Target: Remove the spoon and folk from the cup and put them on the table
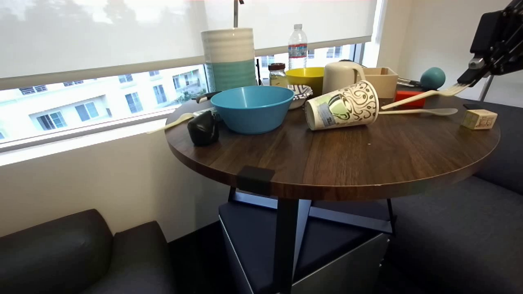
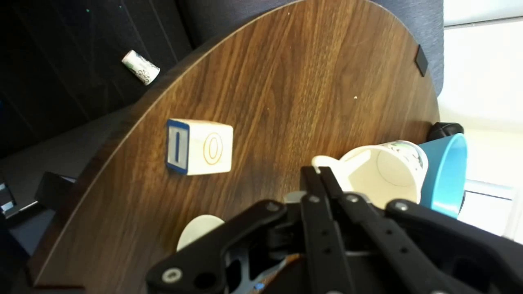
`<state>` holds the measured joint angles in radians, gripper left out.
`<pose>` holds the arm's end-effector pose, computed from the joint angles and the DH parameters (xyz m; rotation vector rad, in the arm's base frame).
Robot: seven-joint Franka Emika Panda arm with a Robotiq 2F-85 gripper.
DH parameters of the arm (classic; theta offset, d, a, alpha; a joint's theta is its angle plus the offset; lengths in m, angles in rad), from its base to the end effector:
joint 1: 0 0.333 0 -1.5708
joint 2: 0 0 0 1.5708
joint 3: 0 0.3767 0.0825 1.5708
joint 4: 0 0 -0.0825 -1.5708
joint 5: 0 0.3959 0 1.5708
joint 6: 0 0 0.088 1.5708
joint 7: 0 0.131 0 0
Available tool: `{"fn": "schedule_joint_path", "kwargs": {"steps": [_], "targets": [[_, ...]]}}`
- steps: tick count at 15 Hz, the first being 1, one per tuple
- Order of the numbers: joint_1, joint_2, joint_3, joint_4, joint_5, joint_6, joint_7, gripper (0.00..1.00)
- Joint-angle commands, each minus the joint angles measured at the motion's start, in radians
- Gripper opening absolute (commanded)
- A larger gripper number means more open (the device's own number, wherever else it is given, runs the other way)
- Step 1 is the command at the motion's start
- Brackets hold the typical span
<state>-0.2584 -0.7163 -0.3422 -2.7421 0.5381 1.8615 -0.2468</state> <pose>0.2582 -0.1155 0.4412 -2.3293 0.5537 -0.0905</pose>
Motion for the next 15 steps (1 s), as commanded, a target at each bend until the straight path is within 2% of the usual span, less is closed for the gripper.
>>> {"fn": "schedule_joint_path", "kwargs": {"steps": [1,3,7,15], "targets": [[-0.044,-0.043,-0.034,0.0,-0.055,-0.061,-0.001,0.01],[-0.066,-0.052,-0.049,0.0,-0.074,-0.077,0.0,0.01],[-0.088,-0.028,-0.053,0.0,-0.064,-0.037,0.021,0.01],[-0.065,0.019,-0.013,-0.004,-0.043,0.023,0.064,0.01]]}}
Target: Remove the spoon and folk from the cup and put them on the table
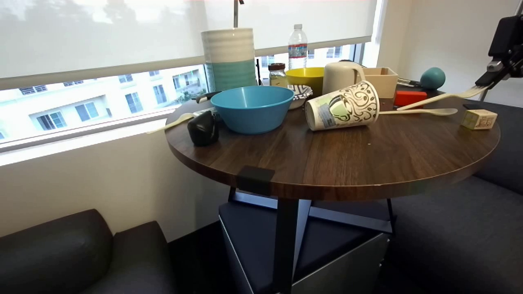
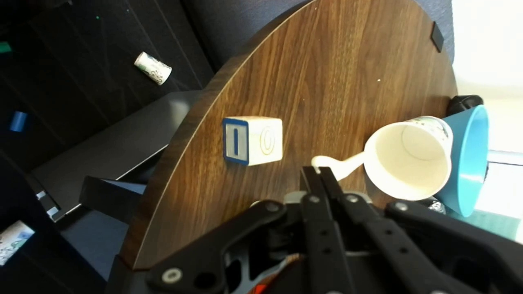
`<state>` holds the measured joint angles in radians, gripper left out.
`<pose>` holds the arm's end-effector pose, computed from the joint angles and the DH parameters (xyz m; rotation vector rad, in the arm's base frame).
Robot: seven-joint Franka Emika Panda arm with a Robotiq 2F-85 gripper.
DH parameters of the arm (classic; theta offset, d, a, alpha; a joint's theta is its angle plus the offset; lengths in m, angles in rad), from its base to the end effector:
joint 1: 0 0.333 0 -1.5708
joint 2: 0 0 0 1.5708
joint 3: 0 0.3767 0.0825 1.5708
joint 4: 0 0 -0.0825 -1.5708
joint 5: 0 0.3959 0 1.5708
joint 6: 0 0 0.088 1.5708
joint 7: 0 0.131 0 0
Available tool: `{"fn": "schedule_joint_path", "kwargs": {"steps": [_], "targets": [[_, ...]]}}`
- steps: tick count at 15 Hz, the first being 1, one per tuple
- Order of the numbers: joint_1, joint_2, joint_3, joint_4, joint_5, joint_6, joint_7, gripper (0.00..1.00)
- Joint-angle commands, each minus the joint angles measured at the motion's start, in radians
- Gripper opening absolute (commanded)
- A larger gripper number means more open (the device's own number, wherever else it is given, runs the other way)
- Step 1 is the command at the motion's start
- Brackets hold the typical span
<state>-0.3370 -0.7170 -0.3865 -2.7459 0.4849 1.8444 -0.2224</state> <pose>0.2374 -0.1458 0.4343 -2.3058 0.6822 -0.0887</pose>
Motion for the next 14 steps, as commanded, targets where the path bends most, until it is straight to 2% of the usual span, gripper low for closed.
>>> {"fn": "schedule_joint_path", "kwargs": {"steps": [1,8,14], "targets": [[0.018,0.024,0.042,0.0,0.014,0.056,0.05,0.01],[0.061,0.069,0.12,0.0,0.009,0.185,0.156,0.01],[0.052,0.086,0.151,0.0,-0.035,0.184,0.241,0.01]]}}
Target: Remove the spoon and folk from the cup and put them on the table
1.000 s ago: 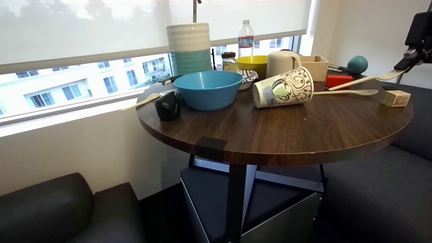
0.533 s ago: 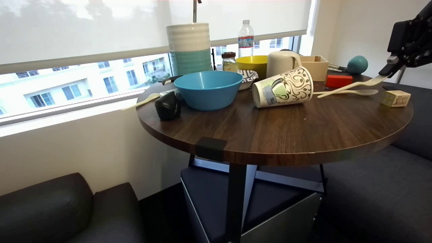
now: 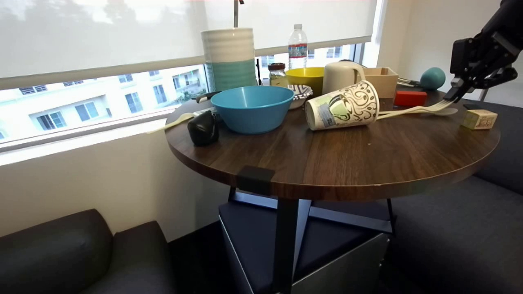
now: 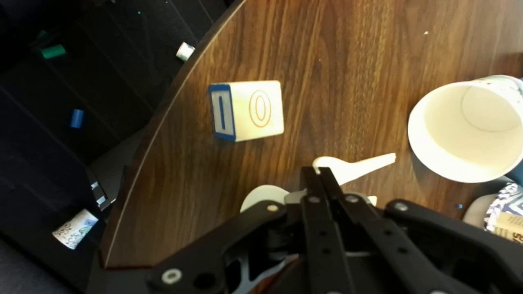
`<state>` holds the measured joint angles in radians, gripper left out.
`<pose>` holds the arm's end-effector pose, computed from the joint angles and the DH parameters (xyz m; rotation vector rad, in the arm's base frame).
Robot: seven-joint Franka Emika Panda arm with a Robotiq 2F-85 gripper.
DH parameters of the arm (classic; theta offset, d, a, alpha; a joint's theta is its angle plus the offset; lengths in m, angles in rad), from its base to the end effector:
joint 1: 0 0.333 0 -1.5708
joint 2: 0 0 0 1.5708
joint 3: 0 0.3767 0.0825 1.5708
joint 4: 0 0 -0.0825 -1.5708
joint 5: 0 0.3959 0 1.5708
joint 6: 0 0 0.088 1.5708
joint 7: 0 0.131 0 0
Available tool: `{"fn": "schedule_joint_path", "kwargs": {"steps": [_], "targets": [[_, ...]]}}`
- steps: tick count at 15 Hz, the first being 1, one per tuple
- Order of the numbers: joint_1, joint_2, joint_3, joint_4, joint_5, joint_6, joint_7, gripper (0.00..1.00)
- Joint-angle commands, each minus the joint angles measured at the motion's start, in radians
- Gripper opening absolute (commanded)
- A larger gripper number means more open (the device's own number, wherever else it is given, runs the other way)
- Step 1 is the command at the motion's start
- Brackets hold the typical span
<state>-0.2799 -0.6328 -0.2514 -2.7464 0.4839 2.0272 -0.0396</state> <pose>0.2835 -0.1220 0.4212 -2.4151 0.8539 -0.0450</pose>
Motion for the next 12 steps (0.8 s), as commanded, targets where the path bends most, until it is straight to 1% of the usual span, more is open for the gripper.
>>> {"fn": "schedule_joint_path", "kwargs": {"steps": [1,3,4,5,9,12], "targets": [[-0.009,-0.002,0.018,0.0,-0.04,-0.005,0.073,0.01],[-0.011,-0.007,0.02,0.0,-0.048,-0.013,0.095,0.01],[-0.012,-0.007,0.022,0.0,-0.056,-0.013,0.104,0.26],[-0.011,-0.006,0.022,0.001,-0.058,-0.017,0.109,0.29],[-0.01,-0.03,0.03,0.001,-0.068,-0.023,0.134,0.56],[-0.009,-0.093,0.051,0.002,-0.09,-0.04,0.138,0.77]]}}
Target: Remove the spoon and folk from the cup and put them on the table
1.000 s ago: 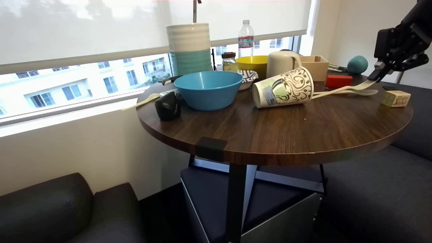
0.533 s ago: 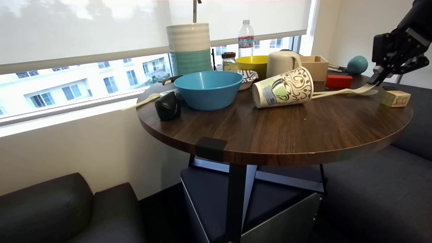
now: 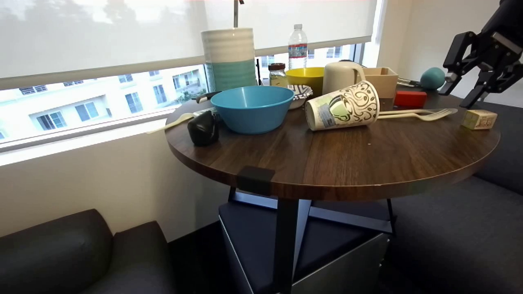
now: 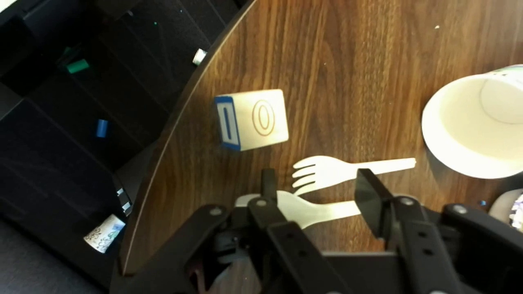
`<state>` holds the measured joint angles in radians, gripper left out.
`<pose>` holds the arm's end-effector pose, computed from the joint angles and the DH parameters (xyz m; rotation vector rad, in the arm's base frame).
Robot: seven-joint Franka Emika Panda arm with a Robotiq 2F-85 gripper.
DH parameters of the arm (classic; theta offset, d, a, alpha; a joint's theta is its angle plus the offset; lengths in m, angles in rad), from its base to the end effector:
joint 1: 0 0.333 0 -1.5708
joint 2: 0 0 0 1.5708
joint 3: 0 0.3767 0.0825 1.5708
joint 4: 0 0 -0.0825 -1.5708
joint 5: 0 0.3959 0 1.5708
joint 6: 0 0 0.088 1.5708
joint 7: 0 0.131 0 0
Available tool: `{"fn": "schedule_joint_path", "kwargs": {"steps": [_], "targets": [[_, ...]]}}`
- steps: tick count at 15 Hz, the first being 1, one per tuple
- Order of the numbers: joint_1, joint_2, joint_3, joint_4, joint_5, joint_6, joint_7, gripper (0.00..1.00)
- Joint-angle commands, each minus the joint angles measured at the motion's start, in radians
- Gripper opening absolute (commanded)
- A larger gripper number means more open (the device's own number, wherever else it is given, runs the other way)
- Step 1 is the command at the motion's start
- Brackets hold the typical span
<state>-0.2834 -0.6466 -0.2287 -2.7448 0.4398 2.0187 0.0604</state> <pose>0.2820 -0.1178 0.4244 -2.4339 0.9376 -0.0036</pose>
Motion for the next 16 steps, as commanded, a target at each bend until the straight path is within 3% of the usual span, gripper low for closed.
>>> {"fn": "schedule_joint_path", "kwargs": {"steps": [1,4,10,16], "targets": [[0.0,-0.116,0.048,0.002,-0.068,-0.032,0.031,0.84],[0.031,-0.222,0.116,0.003,-0.144,-0.067,0.022,1.0],[0.176,-0.321,0.221,0.061,-0.201,-0.13,-0.025,1.0],[0.285,-0.321,0.265,0.09,-0.33,-0.092,-0.136,1.0]]}}
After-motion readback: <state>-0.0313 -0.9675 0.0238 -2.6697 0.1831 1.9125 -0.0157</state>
